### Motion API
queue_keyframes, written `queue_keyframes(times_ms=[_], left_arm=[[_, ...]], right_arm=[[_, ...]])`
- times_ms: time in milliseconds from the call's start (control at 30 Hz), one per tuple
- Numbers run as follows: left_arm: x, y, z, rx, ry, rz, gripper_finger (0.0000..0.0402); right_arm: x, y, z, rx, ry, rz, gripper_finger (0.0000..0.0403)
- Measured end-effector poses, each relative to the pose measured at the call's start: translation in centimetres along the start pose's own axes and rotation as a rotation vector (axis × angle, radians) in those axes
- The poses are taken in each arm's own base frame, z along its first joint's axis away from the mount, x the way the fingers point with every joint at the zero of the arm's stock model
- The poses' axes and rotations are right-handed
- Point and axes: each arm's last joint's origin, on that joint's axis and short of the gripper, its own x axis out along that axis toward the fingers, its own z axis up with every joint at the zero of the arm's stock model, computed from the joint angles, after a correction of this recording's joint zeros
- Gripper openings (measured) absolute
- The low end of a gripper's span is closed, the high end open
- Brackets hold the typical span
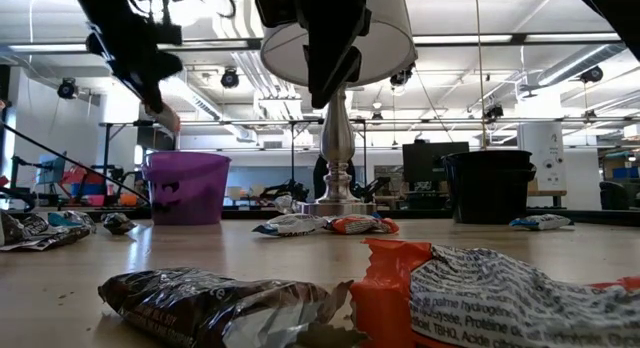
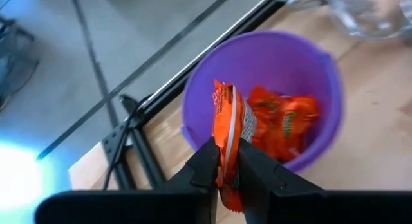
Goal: Sort candy
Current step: Put the orange chocolate into the purple bucket, then put the white chocolate into the black bin
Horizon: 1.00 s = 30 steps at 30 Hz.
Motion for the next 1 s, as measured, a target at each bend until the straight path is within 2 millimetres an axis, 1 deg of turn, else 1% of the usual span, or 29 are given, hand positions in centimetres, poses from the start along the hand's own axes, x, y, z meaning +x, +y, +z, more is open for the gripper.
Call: queue_keyframes(times_ms=[100, 167, 267, 333, 467, 567, 633, 767, 900, 1000], left_arm=[[1.3, 0.2, 0.6, -0.02, 0.036, 0.04, 0.0049], [2.1, 0.2, 0.9, -0.024, 0.07, 0.037, 0.0066], [3.0, 0.0, 1.3, -0.014, 0.134, -0.05, 0.0091], [3.1, -0.3, 1.9, -0.006, 0.135, -0.093, 0.0105], [2.7, -0.3, 3.5, -0.024, 0.088, -0.079, 0.0125], [2.0, -0.1, 5.0, -0.042, 0.049, -0.084, 0.0131], [1.5, 0.1, 5.5, -0.036, 0.04, -0.089, 0.0131], [0.5, 0.6, 5.6, -0.014, 0.094, -0.11, 0.013], [-0.1, 1.0, 5.0, -0.016, 0.143, -0.154, 0.013], [-0.4, 1.2, 4.4, -0.024, 0.176, -0.156, 0.013]], right_arm=[[0.0, -0.1, 0.0, -0.025, -0.001, 0.0, 0.0134], [0.0, -0.1, 0.0, -0.055, -0.003, 0.0, 0.0134], [0.0, -0.1, 0.0, -0.093, -0.003, 0.0, 0.0134], [0.0, -0.1, 0.0, -0.114, -0.003, 0.0, 0.0134], [0.0, -0.2, 0.1, -0.166, -0.004, -0.001, 0.0134], [0.0, -0.3, 0.1, -0.218, -0.006, -0.001, 0.0134], [-0.1, -0.3, 0.2, -0.249, -0.017, -0.001, 0.0134], [0.0, -0.2, 0.9, -0.301, -0.092, 0.001, 0.0134], [0.0, -0.1, 1.8, -0.339, -0.186, 0.007, 0.0134], [-0.1, -0.1, 2.3, -0.376, -0.232, 0.004, 0.0134]])
